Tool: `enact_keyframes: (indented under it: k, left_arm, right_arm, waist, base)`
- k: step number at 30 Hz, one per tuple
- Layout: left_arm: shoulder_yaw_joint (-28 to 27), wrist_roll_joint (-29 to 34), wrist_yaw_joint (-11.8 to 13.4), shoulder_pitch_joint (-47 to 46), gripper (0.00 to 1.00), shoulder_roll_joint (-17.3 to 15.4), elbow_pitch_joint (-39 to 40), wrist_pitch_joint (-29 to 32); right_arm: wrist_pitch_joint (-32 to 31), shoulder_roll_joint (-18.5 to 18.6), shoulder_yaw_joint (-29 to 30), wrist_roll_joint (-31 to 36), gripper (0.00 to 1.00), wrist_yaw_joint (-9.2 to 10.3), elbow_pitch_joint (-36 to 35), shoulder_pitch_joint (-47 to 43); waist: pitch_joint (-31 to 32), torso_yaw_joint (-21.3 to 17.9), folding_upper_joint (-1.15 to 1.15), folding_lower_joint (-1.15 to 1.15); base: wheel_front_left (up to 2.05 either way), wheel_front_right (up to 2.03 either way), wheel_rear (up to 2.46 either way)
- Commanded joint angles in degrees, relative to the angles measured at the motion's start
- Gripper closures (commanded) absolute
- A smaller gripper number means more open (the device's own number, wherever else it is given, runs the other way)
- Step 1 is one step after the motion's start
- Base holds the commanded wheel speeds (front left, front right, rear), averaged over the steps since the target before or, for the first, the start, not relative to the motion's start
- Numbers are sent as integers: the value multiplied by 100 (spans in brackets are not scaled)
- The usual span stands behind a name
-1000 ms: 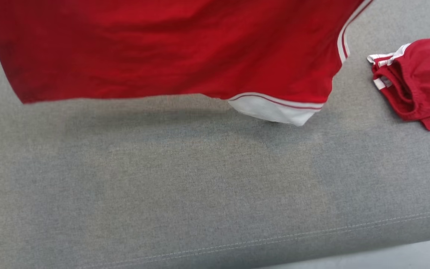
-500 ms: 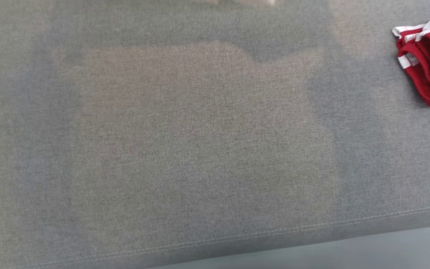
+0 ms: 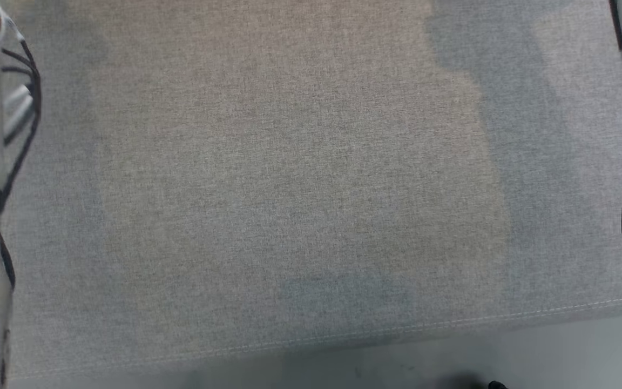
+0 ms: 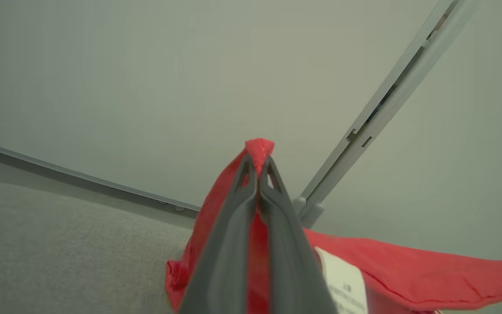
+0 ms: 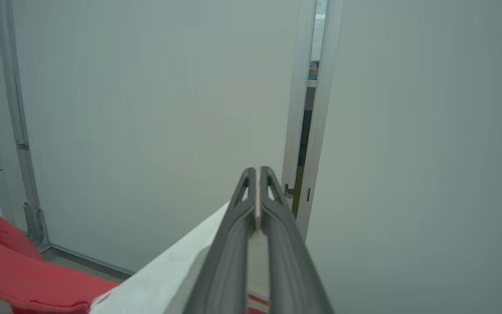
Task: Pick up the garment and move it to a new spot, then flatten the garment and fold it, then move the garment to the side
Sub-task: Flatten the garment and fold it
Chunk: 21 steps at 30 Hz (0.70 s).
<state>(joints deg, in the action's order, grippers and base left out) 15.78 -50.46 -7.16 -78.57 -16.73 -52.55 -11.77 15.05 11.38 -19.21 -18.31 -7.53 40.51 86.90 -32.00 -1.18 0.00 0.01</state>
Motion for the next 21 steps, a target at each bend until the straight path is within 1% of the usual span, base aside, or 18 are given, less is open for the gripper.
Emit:
enact_keyframes:
  k: [1,6,7,9,12,14,16,17,18,19,20,21]
  left_arm:
    - [40,-69,-34,189,100,64,-20,-81]
    - [161,-158,-38,1051,100,122,281,-294]
    - [145,-204,-38,1255,100,166,412,-311]
    - [99,-75,-38,1700,100,117,630,-347]
    - [-277,-10,-39,2411,100,173,1237,-346]
    - [-486,-146,-39,2990,100,324,1665,-341]
    - [-587,-94,-36,3493,100,292,2087,-336]
    - [-629,-170,-36,3722,100,331,2287,-336]
    - [-646,-92,-26,3970,100,279,2430,-336]
    - [-656,18,31,4205,100,212,2583,-336]
    - [-693,13,75,4403,100,224,2739,-336]
    - [-704,60,172,4837,100,206,3032,-335]
  right_arm:
    - [7,122,-60,-186,100,8,-139,-270]
    - [7,388,-252,-972,100,8,-941,-1518]
    - [8,424,-207,-1147,100,8,-1174,-1823]
    - [7,456,-130,-1388,100,7,-1589,-2498]
    - [8,362,92,-1689,100,5,-2237,-3532]
    - [8,289,152,-1809,100,4,-2582,-4221]
    - [8,279,244,-1858,100,5,-2896,-4857]
    - [8,253,289,-1875,100,4,-3022,-5155]
    - [8,178,389,-1933,100,5,-3147,-5438]
    - [8,137,462,-1937,100,4,-3255,-5716]
    - [8,120,503,-1900,100,4,-3340,-5963]
    - [8,0,633,-1971,100,4,-3483,-6431]
  waist:
    - [-198,119,0,-1]
    - [-250,201,0,-1]
    - [-245,224,0,-1]
    - [-196,239,0,-1]
    - [-72,241,0,-1]
    - [31,216,0,-1]
    - [117,205,0,-1]
    - [158,203,0,-1]
    - [204,190,0,-1]
    - [243,183,0,-1]
    - [278,176,0,-1]
    - [375,148,0,-1]
  base:
    - [0,0,0]
    - [0,0,0]
    - [0,0,0]
    - [0,0,0]
    - [0,0,0]
    - [0,0,0]
    - [0,0,0]
    - [0,0,0]
    - [0,0,0]
    - [0,0,0]
    - [0,0,0]
    - [0,0,0]
